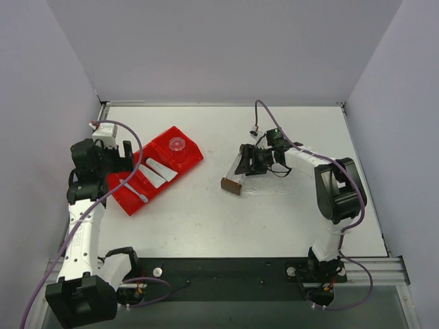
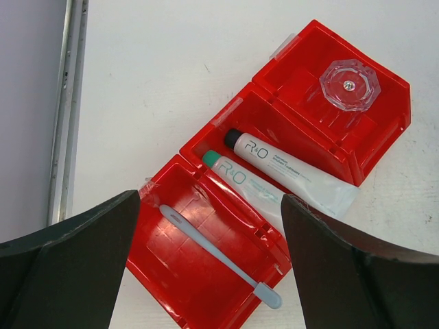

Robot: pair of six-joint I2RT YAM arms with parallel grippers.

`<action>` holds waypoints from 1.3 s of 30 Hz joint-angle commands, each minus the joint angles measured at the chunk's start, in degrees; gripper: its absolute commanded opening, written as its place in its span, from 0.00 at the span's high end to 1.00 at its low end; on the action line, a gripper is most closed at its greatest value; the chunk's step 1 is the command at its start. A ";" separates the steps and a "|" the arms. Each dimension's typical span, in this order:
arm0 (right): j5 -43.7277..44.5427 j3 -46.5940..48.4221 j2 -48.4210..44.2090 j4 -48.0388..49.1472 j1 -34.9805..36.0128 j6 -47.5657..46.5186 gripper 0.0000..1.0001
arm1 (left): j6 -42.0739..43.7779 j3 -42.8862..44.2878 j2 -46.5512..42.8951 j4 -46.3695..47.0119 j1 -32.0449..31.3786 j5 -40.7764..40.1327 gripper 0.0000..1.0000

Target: Prepare toiletry sets of a toothbrush and toothpaste on the tray

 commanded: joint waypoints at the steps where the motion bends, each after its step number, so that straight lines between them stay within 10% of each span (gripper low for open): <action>1: -5.11 -2.10 -0.48 7.66 -0.88 2.86 0.49 | -0.09 0.18 -1.21 1.36 0.28 0.14 0.05; 12: -8.90 -5.09 -3.30 13.82 -2.99 3.49 0.81 | -0.09 0.45 -0.95 1.36 0.37 0.05 0.05; 21: -1.88 0.26 -8.74 -0.04 -3.43 -7.04 0.98 | -0.09 0.45 -1.48 1.28 0.37 0.40 0.05; 39: 50.20 -7.81 -27.90 5.88 16.34 -49.29 1.00 | -0.18 0.62 -1.74 1.19 0.46 0.40 0.05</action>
